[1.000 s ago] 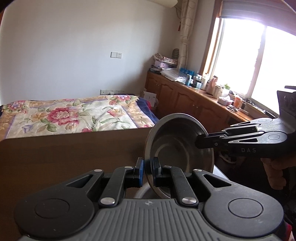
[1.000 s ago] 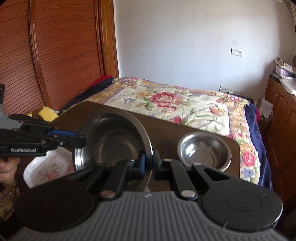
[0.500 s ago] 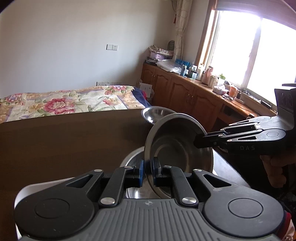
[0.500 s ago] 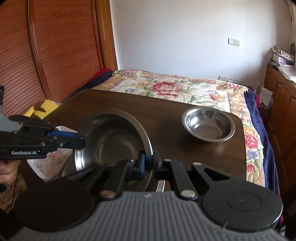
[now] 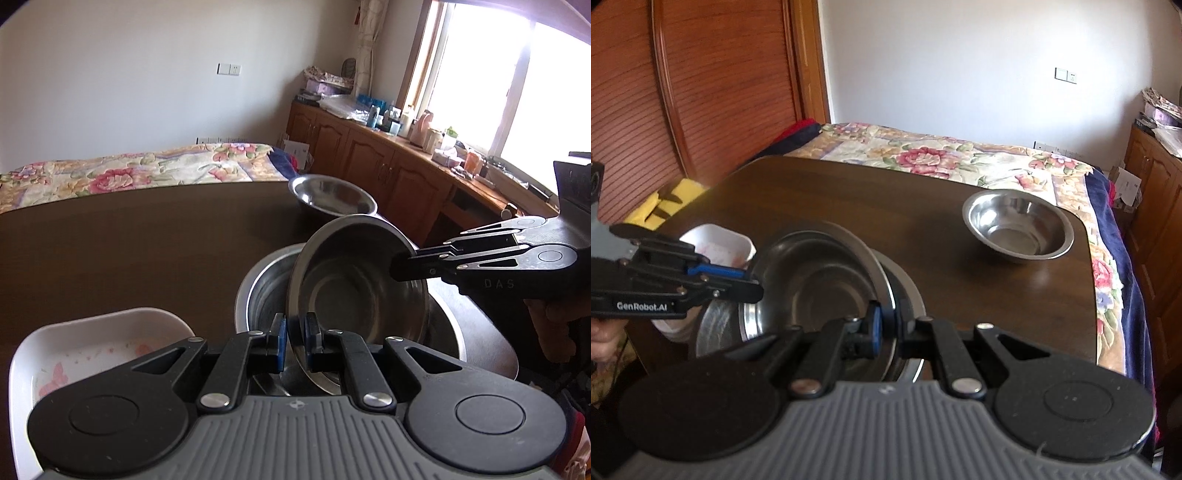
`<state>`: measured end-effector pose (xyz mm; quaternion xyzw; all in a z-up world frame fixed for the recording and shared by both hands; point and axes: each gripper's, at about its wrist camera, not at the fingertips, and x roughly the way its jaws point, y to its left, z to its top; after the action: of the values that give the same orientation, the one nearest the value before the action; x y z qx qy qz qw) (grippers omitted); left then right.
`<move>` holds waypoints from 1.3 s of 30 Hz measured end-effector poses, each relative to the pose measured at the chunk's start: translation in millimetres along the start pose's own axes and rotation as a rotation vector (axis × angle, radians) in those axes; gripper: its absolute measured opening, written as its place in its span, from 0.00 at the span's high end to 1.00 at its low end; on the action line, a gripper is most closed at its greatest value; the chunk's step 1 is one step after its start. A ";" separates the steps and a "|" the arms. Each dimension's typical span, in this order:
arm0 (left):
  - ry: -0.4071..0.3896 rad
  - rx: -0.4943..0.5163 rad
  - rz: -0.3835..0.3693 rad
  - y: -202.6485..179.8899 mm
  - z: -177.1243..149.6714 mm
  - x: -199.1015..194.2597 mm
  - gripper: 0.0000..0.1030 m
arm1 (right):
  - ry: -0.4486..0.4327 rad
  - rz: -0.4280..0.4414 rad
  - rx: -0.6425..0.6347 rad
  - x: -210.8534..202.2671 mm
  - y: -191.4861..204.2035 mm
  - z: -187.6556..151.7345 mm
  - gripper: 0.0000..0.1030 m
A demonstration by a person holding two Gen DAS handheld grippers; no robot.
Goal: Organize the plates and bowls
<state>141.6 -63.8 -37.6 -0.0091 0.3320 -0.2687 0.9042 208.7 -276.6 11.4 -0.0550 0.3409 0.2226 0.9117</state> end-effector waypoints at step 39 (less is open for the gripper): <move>-0.054 0.129 0.088 -12.0 88.2 52.3 0.32 | -0.142 -0.125 0.070 22.3 -113.3 26.6 0.63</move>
<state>222.5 -114.1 2.3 0.0565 0.2896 -0.2490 0.9225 289.7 -363.1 11.4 -0.0284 0.2787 0.1568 0.9471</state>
